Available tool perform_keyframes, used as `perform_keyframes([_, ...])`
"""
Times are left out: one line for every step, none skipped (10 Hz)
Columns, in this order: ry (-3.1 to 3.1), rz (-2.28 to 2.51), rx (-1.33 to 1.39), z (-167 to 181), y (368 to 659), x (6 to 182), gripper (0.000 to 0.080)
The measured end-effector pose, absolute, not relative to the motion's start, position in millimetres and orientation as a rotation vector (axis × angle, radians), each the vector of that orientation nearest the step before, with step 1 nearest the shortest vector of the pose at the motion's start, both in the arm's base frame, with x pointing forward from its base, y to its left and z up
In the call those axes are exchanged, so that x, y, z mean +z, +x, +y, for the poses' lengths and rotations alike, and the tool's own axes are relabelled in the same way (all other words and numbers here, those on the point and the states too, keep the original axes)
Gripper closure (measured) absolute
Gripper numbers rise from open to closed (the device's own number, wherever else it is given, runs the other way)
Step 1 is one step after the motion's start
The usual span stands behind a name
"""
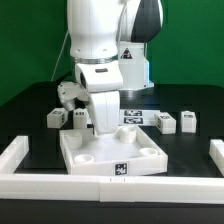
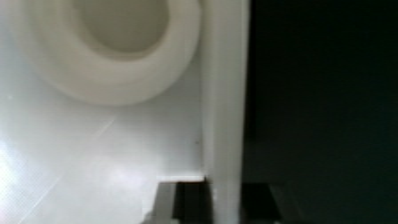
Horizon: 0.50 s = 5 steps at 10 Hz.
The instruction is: Assemble one leg
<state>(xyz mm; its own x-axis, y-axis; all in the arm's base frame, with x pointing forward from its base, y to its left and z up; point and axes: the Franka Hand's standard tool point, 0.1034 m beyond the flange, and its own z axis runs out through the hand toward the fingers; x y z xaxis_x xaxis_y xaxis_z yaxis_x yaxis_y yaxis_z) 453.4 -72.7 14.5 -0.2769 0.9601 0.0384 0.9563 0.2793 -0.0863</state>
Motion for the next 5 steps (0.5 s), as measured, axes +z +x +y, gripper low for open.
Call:
perform_keyframes([-1.837, -2.445, 0.070, -72.8, 453.4, 14.5, 0.0739])
perform_keyframes([-1.837, -2.445, 0.070, -72.8, 453.4, 14.5, 0.0739])
perform_keyframes([-1.837, -2.445, 0.070, -72.8, 453.4, 14.5, 0.0739])
perform_keyframes([-1.837, -2.445, 0.070, -72.8, 453.4, 14.5, 0.0739])
perform_keyframes([-1.853, -2.434, 0.070, -71.4, 453.7, 14.8, 0.0739])
